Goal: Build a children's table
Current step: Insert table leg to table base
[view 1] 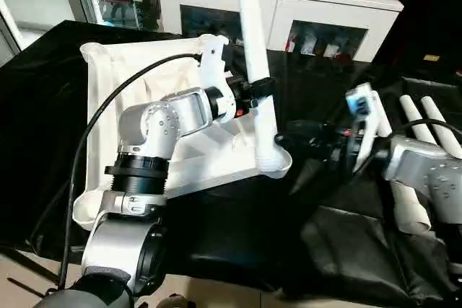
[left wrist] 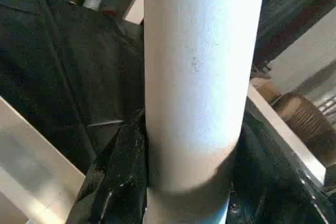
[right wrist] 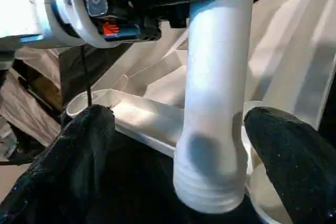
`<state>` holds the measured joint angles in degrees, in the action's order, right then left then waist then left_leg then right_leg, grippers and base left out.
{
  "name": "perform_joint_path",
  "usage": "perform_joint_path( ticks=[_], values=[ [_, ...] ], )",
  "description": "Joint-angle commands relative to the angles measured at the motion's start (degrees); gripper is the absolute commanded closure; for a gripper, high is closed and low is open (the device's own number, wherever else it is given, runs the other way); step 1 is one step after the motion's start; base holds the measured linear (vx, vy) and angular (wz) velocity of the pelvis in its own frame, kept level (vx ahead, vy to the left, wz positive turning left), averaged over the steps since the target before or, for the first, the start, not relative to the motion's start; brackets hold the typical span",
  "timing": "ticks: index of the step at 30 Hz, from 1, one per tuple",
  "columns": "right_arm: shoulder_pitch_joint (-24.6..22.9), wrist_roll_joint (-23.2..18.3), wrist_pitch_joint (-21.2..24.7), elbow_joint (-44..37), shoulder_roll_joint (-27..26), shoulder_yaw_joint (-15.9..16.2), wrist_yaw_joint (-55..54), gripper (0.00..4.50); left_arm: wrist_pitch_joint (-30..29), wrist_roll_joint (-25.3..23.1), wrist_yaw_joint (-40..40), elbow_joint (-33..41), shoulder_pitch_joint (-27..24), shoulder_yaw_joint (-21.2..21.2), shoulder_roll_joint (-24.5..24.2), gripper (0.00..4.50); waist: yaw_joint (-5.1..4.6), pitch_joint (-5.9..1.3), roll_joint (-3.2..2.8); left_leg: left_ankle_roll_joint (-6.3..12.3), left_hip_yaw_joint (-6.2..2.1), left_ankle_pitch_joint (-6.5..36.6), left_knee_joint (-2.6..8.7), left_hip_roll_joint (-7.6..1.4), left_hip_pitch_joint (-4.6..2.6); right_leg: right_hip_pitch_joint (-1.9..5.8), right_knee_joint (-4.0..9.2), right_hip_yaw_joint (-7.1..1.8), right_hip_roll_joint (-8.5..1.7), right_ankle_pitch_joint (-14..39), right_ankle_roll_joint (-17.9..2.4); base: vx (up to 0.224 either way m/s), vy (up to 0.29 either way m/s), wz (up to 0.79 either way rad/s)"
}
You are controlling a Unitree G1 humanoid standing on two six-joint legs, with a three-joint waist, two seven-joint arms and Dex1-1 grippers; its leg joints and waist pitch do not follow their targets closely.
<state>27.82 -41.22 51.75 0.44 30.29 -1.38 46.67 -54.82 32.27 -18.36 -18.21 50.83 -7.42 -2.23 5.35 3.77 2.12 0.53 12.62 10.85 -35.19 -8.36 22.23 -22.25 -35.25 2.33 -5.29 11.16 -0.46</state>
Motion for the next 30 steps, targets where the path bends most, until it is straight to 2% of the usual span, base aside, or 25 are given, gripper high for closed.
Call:
perform_joint_path(
  ticks=[1, 4, 8, 14, 19, 23, 24, 25, 27, 30],
  values=[
    [2.5, 1.9, -1.1, 1.3, 0.3, 0.2, -0.2, 0.14, 0.0, 0.0, 0.3, 2.0, 1.6, 0.7, 0.1, 2.62, 0.13, -4.42, 0.39, 0.57, -2.77, 5.0, 3.97, -4.73, -1.76, 2.38, 3.51, -2.13, -4.14, 3.9, -14.2, 0.000, 0.000, 0.00],
    [3.9, 2.5, -1.7, 2.4, 0.0, 0.4, 0.1, 0.14, 0.1, -0.1, -0.2, 1.6, 2.2, 0.6, -0.5, 2.62, 0.10, -4.41, 0.20, 0.48, -2.82, 5.5, 4.00, -4.81, -1.84, 2.30, 3.50, -2.13, -4.17, 4.6, -14.1, 0.000, 0.000, 0.00],
    [5.9, 3.6, -3.2, 4.3, -0.7, 1.2, 0.6, 0.14, 0.5, -0.3, -0.9, 0.5, 3.6, -0.1, -1.6, 2.62, 0.12, -4.51, 0.25, 0.88, -2.73, 4.0, 3.92, -4.71, -1.86, 2.27, 3.22, -2.07, -4.01, 2.1, -14.5, 0.000, 0.000, 0.00],
    [8.2, 5.1, -4.3, 6.4, -1.2, 2.7, 2.3, 0.14, 1.3, -0.9, -2.2, -0.6, 5.3, 0.3, -2.7, 2.62, 0.31, -4.56, 0.13, 1.14, -2.75, 4.0, 3.90, -4.73, -1.85, 2.35, 3.10, -2.03, -4.10, 1.7, -15.0, 0.000, 0.000, 0.00],
    [10.7, 6.5, -5.4, 9.0, -1.8, 4.0, 3.6, 0.14, 1.1, -0.8, -3.6, -0.9, 6.6, 1.2, -3.6, 2.62, 0.30, -4.51, -0.03, 0.25, -2.77, 4.5, 3.99, -4.79, -1.90, 2.32, 2.94, -2.02, -4.15, 1.3, -15.3, 0.000, 0.000, 0.00],
    [11.9, 6.6, -5.4, 10.3, -2.2, 4.3, 4.3, 0.14, 0.7, -0.8, -4.7, -0.5, 6.9, 1.8, -3.7, 2.62, 0.50, -4.61, 0.01, 0.65, -2.68, 3.7, 3.90, -4.76, -1.92, 2.40, 2.81, -2.02, -4.16, -0.4, -15.8, 0.000, 0.000, 0.00],
    [12.2, 6.4, -5.1, 10.7, -2.2, 4.5, 5.0, 0.14, 0.4, -0.8, -5.6, 0.1, 6.9, 2.5, -3.9, 2.62, 0.51, -4.60, 0.43, 0.83, -2.62, 3.5, 3.90, -4.77, -1.90, 2.43, 2.84, -2.03, -4.14, -0.6, -15.9, 0.000, 0.000, 0.00],
    [12.4, 6.4, -4.8, 10.9, -2.1, 4.6, 5.3, 0.14, 0.3, -0.8, -6.1, 0.4, 6.8, 2.9, -4.0, 2.62, 0.65, -4.56, 0.21, 1.04, -2.66, 3.5, 3.90, -4.80, -1.87, 2.41, 2.81, -2.03, -4.26, 0.0, -15.9, 0.000, 0.000, 0.00],
    [12.8, 6.7, -4.8, 11.7, -2.1, 4.8, 5.8, 0.47, 0.3, -1.0, -7.5, 1.1, 6.6, 4.1, -4.5, 2.62, 0.69, -4.54, 0.39, 1.05, -2.63, 3.6, 3.88, -4.81, -1.89, 2.41, 2.88, -2.04, -4.32, 0.8, -15.9, 0.000, 0.000, 0.00],
    [13.2, 7.1, -4.9, 12.6, -2.1, 5.0, 6.4, 0.62, 0.1, -1.0, -8.5, 1.9, 6.2, 5.1, -4.8, 2.62, 0.71, -4.51, 0.33, 0.91, -2.63, 3.6, 3.91, -4.84, -1.88, 2.37, 2.85, -2.05, -4.27, 1.1, -15.7, 0.000, 0.000, 0.00]
  ],
)
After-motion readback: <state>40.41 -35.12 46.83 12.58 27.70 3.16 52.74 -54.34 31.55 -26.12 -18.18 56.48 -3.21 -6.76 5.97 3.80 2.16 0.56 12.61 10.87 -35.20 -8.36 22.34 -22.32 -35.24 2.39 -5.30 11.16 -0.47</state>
